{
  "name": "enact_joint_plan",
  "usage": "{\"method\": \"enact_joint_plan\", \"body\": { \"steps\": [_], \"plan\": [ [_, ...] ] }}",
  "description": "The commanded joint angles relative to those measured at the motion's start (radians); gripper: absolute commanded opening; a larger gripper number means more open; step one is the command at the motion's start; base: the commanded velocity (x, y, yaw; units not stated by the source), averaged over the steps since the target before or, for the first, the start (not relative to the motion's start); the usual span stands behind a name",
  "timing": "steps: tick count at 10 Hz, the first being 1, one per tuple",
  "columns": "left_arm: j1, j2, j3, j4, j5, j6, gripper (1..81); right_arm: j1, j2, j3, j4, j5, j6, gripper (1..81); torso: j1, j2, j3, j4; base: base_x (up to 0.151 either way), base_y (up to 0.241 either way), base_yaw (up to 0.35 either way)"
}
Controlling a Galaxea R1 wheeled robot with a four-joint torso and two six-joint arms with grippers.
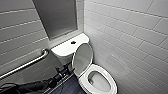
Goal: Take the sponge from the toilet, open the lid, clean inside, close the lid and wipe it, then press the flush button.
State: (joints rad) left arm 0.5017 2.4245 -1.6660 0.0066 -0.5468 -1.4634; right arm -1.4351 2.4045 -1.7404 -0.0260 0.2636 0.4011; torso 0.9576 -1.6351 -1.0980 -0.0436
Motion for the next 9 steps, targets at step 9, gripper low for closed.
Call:
{"method": "enact_joint_plan", "body": {
  "steps": [9],
  "plan": [
    [0.115, -0.158, 0.15, 0.748, 0.2, 0.015, 81.1, 0.008, -0.046, 0.035, -0.02, -0.044, -0.007, 1.0, 0.0, 0.0, 0.0, 0.0, 0.0, 0.0, 0.0]
  ]
}}
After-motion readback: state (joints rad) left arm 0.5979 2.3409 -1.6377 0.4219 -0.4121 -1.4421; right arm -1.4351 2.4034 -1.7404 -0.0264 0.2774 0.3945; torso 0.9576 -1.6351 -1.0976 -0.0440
